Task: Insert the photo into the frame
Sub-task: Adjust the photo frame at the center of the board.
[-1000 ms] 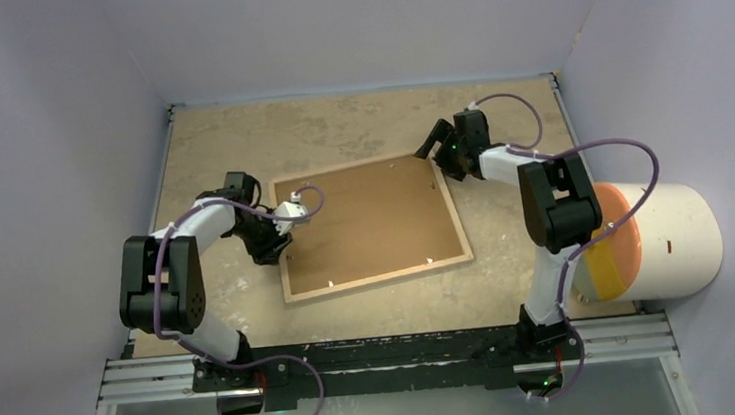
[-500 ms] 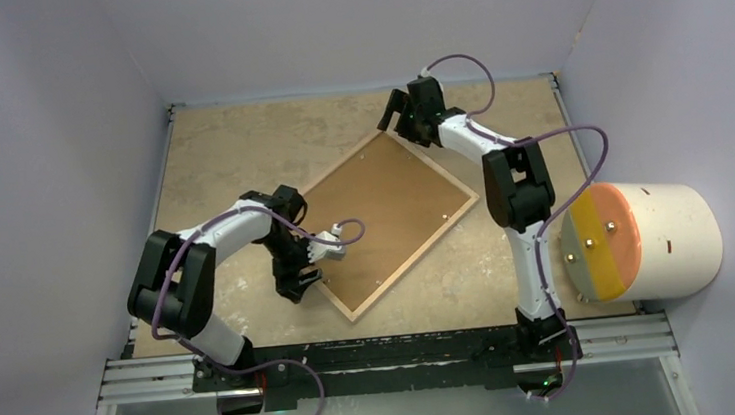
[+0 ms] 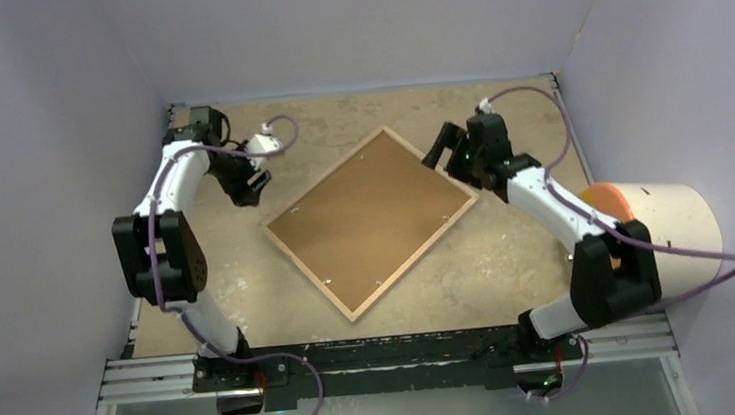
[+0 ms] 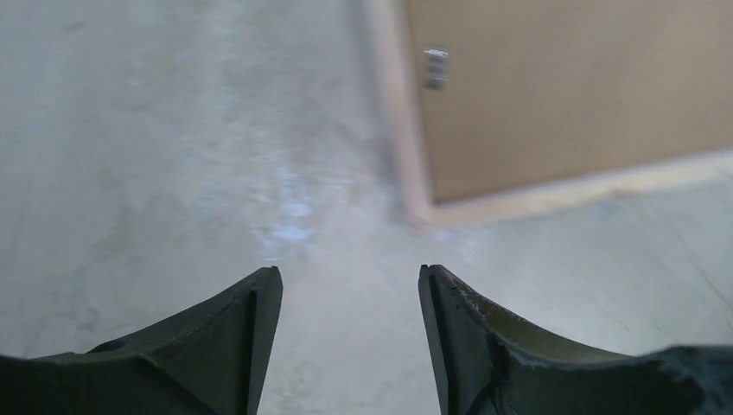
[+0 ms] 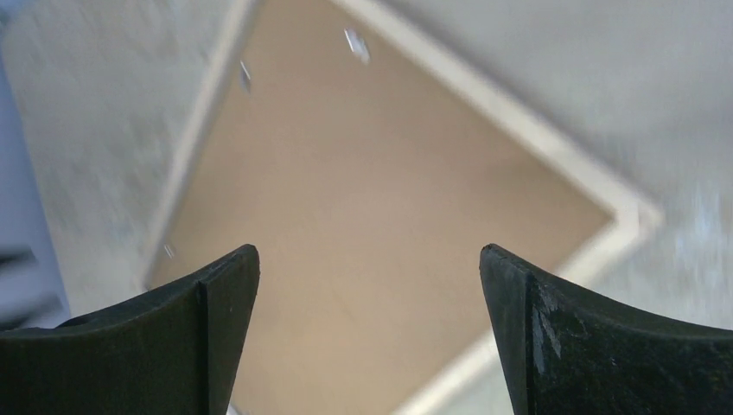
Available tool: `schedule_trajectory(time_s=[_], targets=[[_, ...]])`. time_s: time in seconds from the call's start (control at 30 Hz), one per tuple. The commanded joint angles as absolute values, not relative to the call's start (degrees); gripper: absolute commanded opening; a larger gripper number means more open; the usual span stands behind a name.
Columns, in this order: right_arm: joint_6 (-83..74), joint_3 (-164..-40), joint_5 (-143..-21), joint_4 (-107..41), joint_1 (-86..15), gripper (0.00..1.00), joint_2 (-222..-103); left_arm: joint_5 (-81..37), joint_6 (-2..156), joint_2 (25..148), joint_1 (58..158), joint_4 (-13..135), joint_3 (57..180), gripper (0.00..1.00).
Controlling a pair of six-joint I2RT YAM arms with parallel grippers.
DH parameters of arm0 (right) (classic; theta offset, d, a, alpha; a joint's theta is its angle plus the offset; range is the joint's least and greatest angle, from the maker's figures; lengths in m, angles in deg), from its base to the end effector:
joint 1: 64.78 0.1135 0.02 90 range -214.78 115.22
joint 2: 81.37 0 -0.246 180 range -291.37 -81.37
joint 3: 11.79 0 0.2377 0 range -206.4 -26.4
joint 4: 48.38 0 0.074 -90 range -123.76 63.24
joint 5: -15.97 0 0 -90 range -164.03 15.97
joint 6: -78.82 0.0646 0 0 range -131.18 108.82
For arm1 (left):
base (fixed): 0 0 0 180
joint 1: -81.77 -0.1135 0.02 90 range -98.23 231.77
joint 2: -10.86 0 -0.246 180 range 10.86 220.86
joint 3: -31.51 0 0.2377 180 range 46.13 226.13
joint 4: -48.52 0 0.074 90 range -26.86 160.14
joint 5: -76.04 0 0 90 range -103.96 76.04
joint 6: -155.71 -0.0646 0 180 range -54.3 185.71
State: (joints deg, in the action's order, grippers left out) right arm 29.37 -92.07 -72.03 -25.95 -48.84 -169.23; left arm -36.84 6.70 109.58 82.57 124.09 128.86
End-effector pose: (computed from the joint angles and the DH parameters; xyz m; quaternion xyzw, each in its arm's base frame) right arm 0.3530 0.0985 0.2587 0.1931 0.8442 0.2232 0.4475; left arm 0.3247 -0.0297 0.2209 0.5050 0.8329 -0.1180 0.1932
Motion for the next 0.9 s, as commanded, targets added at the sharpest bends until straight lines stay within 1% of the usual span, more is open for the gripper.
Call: schedule_trajectory(time_s=[0.0,0.13,0.23,0.3,0.43,0.5,0.6,0.87], targets=[[33.12,-74.98,-80.73,-23.48,-47.66,0.99,-156.11,-35.77,17.76,118.83,78.85,113.57,135.33,0.60],[36.77,-64.07,-85.29,-22.58,-47.04,0.99,-145.41,-34.02,23.11,123.11,78.87,103.77,132.41,0.57],[38.23,-58.85,-87.34,-22.94,-47.03,0.99,-142.03,-35.46,24.66,124.59,79.16,101.69,130.35,0.56],[39.15,-56.55,-88.60,-25.78,-47.03,0.99,-142.36,-36.22,24.35,124.16,79.85,100.92,127.88,0.55],[38.58,-57.12,-90.15,-29.65,-47.03,0.99,-148.35,-36.21,22.19,121.86,81.32,99.98,121.29,0.55],[38.29,-58.07,-91.78,-31.52,-47.03,0.99,-153.30,-36.45,20.96,120.72,81.33,100.49,118.71,0.55],[37.70,-60.58,-90.56,-34.75,-47.10,0.99,-159.54,-36.70,18.60,118.40,83.44,101.53,114.34,0.55],[34.41,-72.93,-87.63,-37.18,-48.20,0.99,-172.04,-39.69,11.08,109.35,86.01,106.26,103.08,0.55]])
